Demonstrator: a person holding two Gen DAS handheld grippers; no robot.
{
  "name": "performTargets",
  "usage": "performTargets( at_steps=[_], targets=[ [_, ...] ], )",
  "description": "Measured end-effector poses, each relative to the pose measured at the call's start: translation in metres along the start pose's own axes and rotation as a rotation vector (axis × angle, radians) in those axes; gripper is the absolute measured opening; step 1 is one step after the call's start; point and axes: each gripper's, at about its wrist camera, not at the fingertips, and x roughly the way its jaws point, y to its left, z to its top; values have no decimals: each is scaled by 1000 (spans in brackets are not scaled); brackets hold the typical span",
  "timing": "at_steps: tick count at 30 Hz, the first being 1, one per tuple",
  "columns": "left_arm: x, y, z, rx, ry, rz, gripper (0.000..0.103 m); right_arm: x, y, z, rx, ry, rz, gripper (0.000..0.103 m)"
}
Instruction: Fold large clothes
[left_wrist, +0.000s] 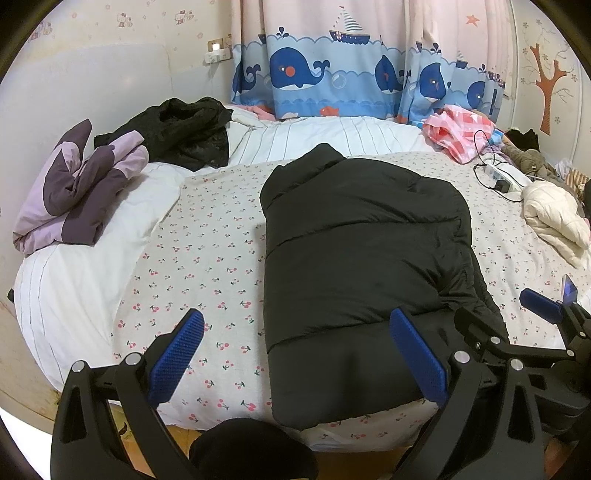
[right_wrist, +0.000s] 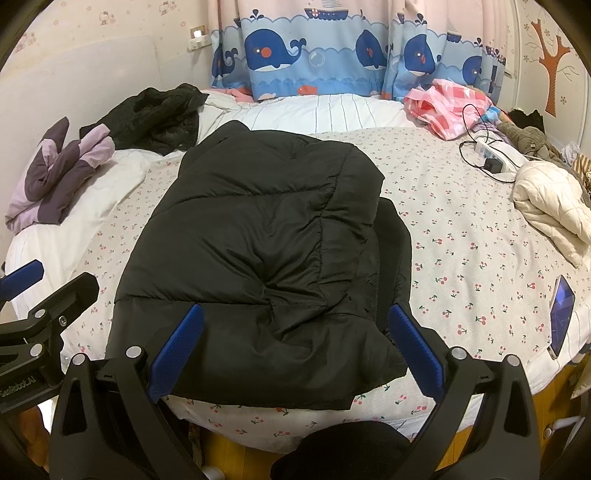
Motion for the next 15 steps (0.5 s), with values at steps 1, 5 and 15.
performTargets(
  at_steps=[1, 5, 15],
  targets=[
    [0, 0, 0, 0, 0, -1, 97, 0, 0, 1, 0, 0, 1, 96],
    [0, 0, 0, -1, 1, -3, 97, 0, 0, 0, 0, -1, -2, 96],
    [2, -1, -2, -3, -1, -6, 97, 0, 0, -1, 1, 2, -1, 96]
  ],
)
